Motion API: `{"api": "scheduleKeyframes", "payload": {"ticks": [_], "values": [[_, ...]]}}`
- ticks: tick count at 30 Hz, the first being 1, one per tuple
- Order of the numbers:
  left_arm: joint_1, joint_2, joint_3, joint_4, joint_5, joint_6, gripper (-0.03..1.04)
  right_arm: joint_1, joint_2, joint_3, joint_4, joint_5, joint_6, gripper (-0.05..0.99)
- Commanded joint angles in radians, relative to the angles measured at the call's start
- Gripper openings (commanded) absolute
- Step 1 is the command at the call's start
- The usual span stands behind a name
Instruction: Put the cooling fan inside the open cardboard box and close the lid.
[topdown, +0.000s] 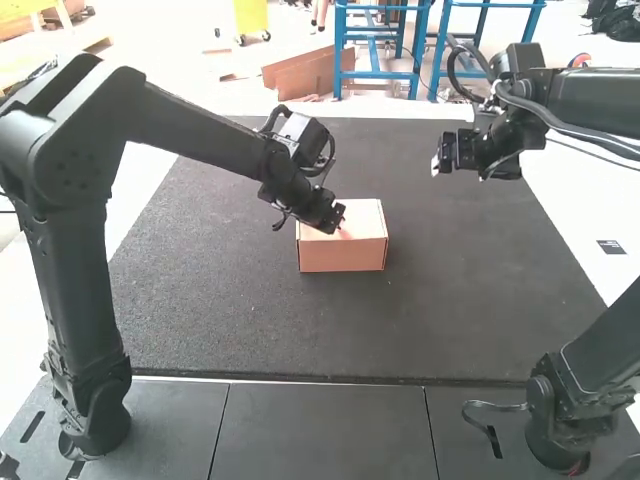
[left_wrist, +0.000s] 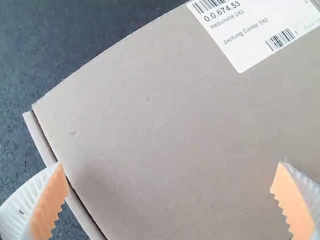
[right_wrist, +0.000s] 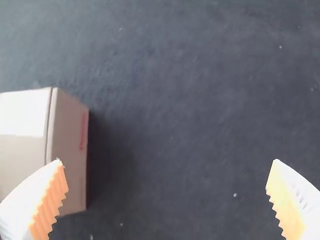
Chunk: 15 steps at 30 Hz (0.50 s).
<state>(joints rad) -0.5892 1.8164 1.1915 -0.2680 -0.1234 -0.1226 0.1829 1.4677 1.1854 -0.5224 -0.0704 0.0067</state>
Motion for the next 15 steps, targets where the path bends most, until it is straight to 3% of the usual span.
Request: {"api": "scheduleKeyframes", "payload": {"ticks": [1, 9, 15], "values": [[-0.012, 0.015, -0.046, 0.023, -0.018, 0.000, 0.97, -0.010, -0.026, 0.020, -0.007, -0.020, 0.004, 0.91], [-0.004, 0.009, -0.090, 0.082, -0.030, 0.009, 0.97, -0.033, -0.053, 0.020, -0.021, -0.020, 0.009, 0.91], [0.012, -0.088, 0.042, 0.035, -0.030, 0.014, 0.97, -0.034, -0.067, 0.022, -0.024, -0.020, 0.009, 0.91]]}}
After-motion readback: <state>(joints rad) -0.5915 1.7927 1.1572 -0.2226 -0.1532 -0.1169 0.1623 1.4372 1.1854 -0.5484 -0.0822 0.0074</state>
